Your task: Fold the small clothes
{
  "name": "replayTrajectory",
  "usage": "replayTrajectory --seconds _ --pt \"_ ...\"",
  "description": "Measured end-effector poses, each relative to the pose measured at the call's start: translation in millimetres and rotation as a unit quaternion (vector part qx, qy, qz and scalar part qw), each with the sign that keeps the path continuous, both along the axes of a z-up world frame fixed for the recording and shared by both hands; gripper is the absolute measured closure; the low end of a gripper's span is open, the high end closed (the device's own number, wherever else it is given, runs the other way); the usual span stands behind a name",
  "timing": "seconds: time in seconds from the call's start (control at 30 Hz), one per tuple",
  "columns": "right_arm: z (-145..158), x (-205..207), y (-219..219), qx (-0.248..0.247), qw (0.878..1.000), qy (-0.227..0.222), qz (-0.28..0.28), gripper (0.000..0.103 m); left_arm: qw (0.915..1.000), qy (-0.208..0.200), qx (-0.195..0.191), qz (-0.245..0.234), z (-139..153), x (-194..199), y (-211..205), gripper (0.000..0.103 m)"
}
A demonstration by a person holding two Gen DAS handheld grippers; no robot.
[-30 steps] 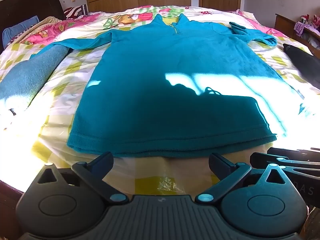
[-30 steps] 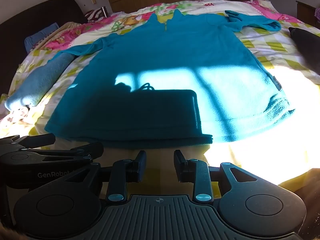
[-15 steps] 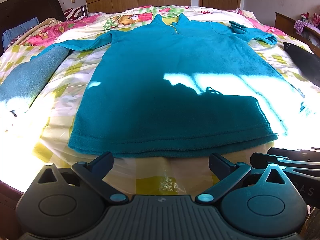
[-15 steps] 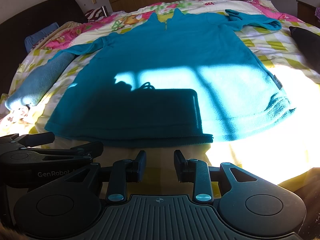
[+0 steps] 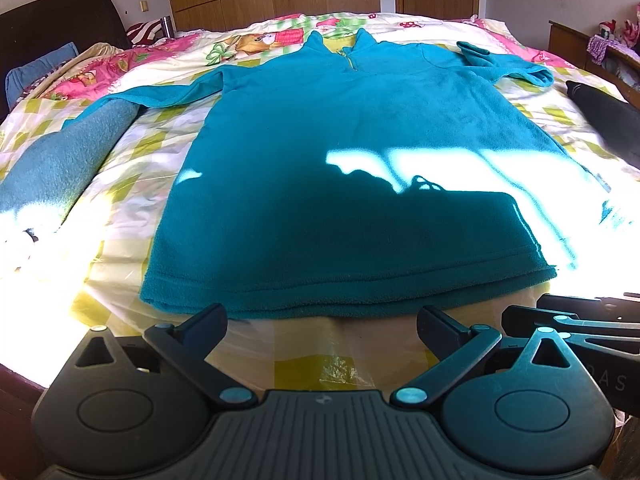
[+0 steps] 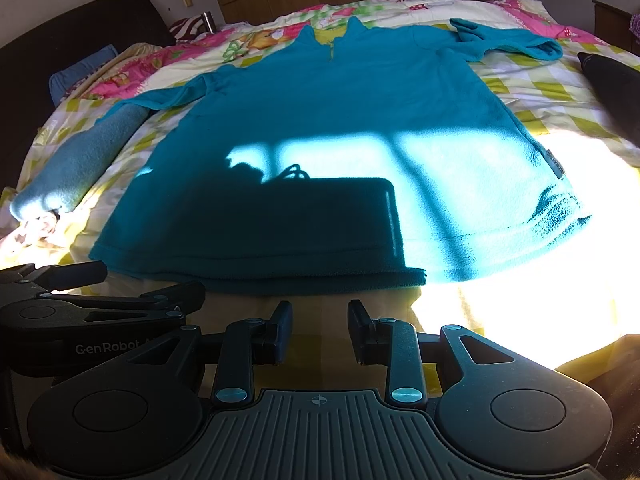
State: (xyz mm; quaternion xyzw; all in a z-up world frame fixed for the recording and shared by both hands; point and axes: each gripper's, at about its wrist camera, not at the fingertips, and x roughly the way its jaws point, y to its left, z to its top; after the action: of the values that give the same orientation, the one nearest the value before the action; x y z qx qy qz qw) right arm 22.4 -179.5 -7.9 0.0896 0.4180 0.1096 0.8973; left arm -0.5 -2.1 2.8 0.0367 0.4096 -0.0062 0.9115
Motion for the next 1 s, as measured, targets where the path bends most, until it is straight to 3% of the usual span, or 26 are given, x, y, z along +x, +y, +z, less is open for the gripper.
replayTrajectory --seconds 1.0 --pt "-1.7 -1.9 -2.3 0.007 1.000 0.001 -0.005 0.073 0.9999 -0.004 0.009 -0.005 2.8 3.5 -1.8 0.000"
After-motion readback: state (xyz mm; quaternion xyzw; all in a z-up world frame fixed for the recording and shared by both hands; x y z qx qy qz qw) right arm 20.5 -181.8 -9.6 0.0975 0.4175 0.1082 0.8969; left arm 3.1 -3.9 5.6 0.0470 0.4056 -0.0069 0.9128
